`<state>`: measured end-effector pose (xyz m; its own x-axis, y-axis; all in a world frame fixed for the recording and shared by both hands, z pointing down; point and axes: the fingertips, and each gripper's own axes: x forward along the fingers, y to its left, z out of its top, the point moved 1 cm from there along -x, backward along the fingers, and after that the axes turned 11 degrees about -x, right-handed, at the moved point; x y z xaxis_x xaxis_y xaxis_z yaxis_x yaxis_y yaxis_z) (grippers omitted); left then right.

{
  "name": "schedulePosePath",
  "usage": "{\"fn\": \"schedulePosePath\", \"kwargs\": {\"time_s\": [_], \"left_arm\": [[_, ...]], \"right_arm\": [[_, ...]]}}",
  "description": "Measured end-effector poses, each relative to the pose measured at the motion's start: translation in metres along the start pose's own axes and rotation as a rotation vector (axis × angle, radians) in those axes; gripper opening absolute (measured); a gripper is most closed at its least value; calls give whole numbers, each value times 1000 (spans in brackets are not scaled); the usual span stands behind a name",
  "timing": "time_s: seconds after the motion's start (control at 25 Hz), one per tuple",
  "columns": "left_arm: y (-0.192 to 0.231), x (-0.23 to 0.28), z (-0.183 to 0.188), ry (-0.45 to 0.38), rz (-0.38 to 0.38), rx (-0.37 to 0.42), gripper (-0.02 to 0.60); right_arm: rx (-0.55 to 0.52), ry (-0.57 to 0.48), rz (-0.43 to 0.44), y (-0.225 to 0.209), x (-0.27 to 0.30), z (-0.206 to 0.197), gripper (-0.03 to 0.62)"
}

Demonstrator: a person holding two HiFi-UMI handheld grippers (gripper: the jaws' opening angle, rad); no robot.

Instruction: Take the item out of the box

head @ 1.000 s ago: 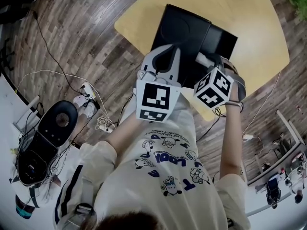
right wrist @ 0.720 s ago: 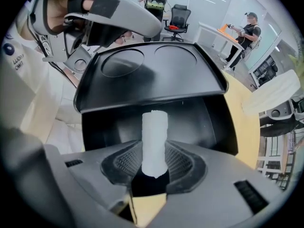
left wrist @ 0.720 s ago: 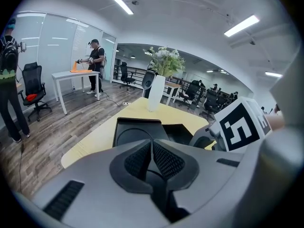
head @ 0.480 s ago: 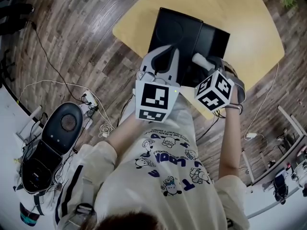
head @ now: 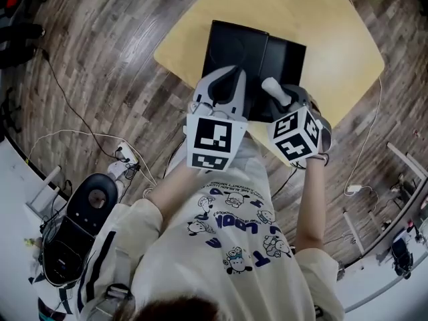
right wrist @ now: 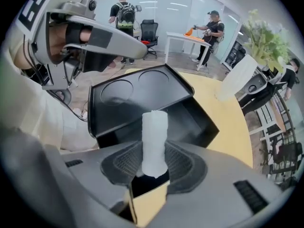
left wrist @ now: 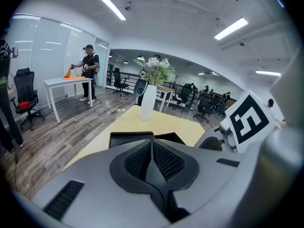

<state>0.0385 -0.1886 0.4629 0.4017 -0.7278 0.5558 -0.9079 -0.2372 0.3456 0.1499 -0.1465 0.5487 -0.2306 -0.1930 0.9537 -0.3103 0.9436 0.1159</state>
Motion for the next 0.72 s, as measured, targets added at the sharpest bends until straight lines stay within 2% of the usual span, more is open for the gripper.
{"fn": "schedulePosePath", "kwargs": {"time_s": [0.32, 0.72], "left_arm": [[0, -14, 10, -48, -32, 36, 28], [-8, -8, 50, -126, -51, 60, 28]], "right_arm": [[186, -100, -91, 4, -16, 17, 155], [418, -262, -221, -39, -48, 34, 153]]}}
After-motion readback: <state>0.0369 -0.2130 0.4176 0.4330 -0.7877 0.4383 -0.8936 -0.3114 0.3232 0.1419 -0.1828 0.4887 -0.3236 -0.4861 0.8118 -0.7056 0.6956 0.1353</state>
